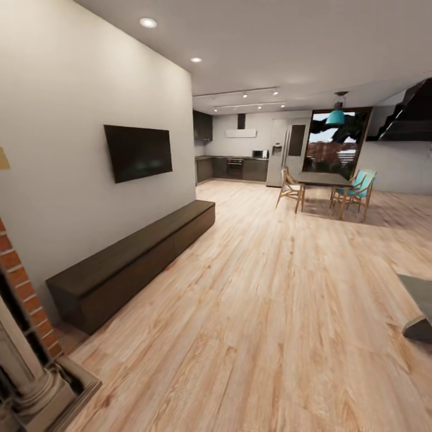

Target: Turn on the radio receiver that's on the table in the living room.

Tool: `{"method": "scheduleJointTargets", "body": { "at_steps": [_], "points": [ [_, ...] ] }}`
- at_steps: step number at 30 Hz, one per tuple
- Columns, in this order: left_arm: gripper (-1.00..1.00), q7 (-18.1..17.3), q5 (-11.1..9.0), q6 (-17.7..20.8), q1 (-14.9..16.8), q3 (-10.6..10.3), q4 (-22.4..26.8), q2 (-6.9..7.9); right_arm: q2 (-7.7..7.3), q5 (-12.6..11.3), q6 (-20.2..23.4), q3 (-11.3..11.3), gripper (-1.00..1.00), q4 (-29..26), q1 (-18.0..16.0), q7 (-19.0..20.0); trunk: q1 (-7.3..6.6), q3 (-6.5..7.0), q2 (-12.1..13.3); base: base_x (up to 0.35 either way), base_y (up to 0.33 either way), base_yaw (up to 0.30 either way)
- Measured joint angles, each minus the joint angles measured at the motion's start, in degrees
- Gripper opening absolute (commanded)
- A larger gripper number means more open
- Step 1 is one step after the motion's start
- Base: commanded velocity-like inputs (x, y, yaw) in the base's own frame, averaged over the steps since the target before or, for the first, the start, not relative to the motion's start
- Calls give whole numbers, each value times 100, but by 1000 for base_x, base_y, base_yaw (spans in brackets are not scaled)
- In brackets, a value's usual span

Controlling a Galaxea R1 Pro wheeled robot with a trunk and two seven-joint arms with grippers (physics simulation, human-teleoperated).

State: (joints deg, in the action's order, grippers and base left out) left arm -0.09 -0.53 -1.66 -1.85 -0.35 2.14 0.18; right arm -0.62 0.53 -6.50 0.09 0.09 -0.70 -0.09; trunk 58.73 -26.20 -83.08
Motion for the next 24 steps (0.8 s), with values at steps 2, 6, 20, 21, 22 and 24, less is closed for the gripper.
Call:
{"method": "scheduleJointTargets", "body": {
  "at_steps": [2,6,20,21,22,24],
  "points": [
    [100,0,0,0,0,0,0,0,0,0,0,0,100,0,0,0,0,0,0,0,0,-300],
    [100,0,0,1,0,0,-1,0,0,0,0,0,100,0,0,0,0,0,0,0,0,-300],
    [100,0,0,1,0,0,-2,0,5,0,0,0,100,0,0,0,0,0,0,0,0,-300],
    [100,0,0,1,0,0,-3,0,6,0,0,0,100,0,0,0,0,0,0,0,0,-300],
    [100,0,0,2,0,0,-3,0,6,0,0,0,100,0,0,0,0,0,0,0,0,-300],
    [100,0,0,1,0,0,-3,0,6,0,0,0,100,0,0,0,0,0,0,0,0,-300]
  ]
}}
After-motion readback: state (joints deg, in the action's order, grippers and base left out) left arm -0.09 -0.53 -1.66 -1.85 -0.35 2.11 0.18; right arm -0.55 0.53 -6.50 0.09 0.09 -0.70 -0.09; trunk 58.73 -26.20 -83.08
